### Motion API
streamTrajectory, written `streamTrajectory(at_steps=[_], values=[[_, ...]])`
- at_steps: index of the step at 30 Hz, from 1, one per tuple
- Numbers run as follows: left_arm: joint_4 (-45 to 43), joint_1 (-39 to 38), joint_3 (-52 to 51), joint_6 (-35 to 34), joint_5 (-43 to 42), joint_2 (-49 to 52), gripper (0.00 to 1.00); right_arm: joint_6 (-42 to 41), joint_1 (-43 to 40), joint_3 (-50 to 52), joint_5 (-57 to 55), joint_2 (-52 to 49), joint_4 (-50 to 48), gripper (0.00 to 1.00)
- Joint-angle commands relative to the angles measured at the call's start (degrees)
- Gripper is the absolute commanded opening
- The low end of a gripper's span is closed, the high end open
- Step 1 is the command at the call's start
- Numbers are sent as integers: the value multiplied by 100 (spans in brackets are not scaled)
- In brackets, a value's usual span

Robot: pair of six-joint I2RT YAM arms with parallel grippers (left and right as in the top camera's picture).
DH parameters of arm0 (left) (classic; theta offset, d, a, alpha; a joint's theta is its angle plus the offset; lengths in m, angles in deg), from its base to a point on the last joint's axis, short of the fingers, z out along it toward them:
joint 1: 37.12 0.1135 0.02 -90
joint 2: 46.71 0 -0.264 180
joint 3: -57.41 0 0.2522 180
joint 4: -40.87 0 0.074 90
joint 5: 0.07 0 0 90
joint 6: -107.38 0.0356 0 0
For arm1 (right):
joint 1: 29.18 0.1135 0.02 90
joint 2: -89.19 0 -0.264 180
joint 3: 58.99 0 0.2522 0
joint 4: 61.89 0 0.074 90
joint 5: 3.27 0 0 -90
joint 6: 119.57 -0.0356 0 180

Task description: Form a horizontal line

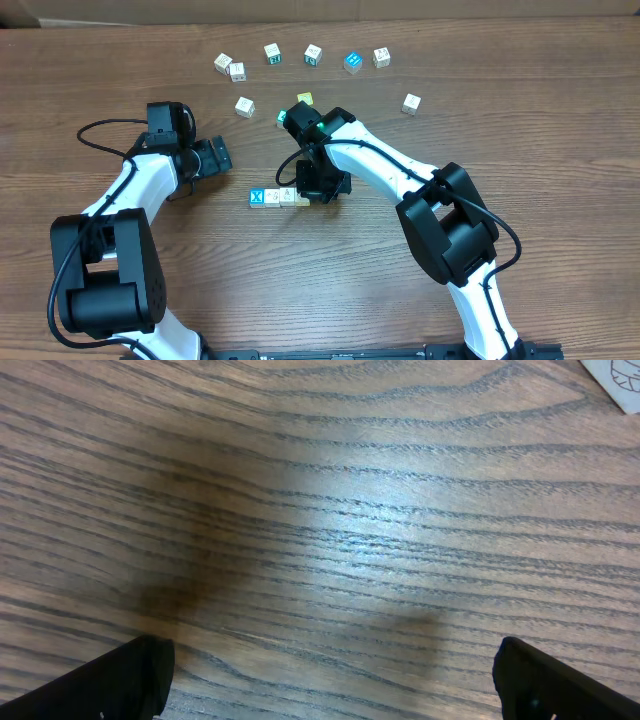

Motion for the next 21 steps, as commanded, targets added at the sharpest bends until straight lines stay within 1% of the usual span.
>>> streamTrajectory(at_steps=[1, 4, 8, 11, 15, 17, 20, 21], values=[[-2, -4, -22, -59, -46, 72, 99, 59, 7, 42, -96, -22, -15, 13], [2, -4, -24, -57, -44, 72, 99, 59, 4, 42, -160, -22, -11, 13], [0, -4, -24, -57, -44, 72, 99, 33, 4, 42, -553, -22, -26, 13], [2, -4, -22, -57, -44, 72, 100, 37, 4, 42, -973, -22, -214, 13], [2, -7, -22, -57, -44, 72, 100, 127, 4, 42, -1471, -22, -754, 11], [0, -7, -24, -57, -44, 72, 99, 372, 4, 42, -1469, -22, -1150, 9], [2, -4, -24, -57, -44, 72, 99, 411, 7, 42, -1443, -22, -1703, 4], [2, -4, -24, -57, -44, 72, 99, 409, 7, 42, -1416, -22, -1886, 4]])
